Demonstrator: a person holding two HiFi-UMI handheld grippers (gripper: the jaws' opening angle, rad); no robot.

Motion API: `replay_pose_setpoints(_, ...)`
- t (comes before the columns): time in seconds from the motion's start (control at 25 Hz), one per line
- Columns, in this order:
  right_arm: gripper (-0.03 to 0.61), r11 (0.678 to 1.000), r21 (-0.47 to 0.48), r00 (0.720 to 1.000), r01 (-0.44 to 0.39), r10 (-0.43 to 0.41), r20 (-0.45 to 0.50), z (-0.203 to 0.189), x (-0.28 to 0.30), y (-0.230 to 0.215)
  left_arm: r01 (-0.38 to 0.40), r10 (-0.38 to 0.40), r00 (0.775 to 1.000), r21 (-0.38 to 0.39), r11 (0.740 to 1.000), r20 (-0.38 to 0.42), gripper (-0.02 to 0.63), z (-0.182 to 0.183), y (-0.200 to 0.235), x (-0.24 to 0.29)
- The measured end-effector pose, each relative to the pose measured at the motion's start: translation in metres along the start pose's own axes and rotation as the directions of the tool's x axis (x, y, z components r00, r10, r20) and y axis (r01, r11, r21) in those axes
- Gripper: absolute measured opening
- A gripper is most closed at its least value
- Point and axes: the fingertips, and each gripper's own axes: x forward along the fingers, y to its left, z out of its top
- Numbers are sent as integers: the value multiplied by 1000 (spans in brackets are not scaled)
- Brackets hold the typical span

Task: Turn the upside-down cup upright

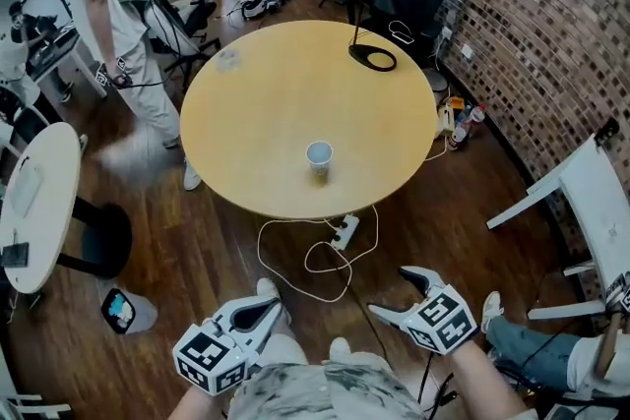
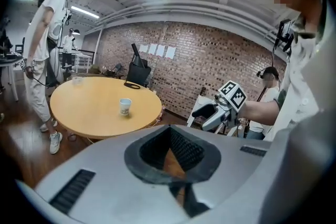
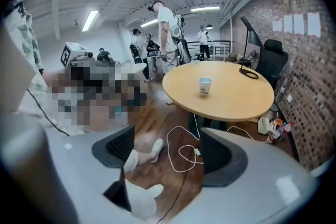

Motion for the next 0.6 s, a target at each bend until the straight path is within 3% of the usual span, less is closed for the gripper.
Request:
replay_pose_setpoints(0.24, 385, 999, 41, 993, -16, 11, 115, -42, -59, 34, -80, 81, 997, 33, 996, -22, 8, -19, -50, -37)
replay_pose_setpoints(0.6, 383, 994, 101, 975, 30, -51, 214, -73, -101, 119, 17, -17, 1000, 106, 994, -7, 8, -44, -106, -86)
